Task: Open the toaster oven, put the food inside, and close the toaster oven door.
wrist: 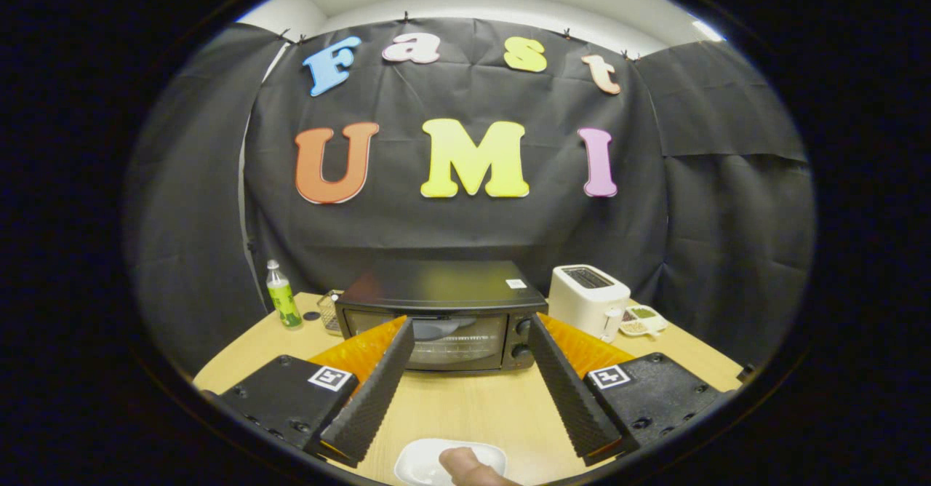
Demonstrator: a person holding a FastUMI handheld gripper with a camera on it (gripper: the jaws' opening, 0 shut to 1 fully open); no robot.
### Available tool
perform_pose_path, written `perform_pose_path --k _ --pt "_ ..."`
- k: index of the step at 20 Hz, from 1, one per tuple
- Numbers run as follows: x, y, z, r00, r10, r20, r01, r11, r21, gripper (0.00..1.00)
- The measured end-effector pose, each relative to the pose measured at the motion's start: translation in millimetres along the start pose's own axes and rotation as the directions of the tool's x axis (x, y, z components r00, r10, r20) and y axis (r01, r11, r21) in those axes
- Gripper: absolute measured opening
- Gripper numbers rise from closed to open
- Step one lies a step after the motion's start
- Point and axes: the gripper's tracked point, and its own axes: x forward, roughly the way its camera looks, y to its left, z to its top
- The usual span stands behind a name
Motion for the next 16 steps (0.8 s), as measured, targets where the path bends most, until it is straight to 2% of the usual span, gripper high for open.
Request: perform_pose_path --k 5,11,16 --pt "-46.9 -7.5 34.3 1.0 0.007 0.004 -0.007 1.0 0.004 1.0" --pt "-101.4 8.9 80.6 0.995 0.065 0.078 -0.063 0.998 -0.029 1.0" --pt "-138.7 16.7 107.2 0.988 0.07 0.141 -0.064 0.997 -0.047 1.0"
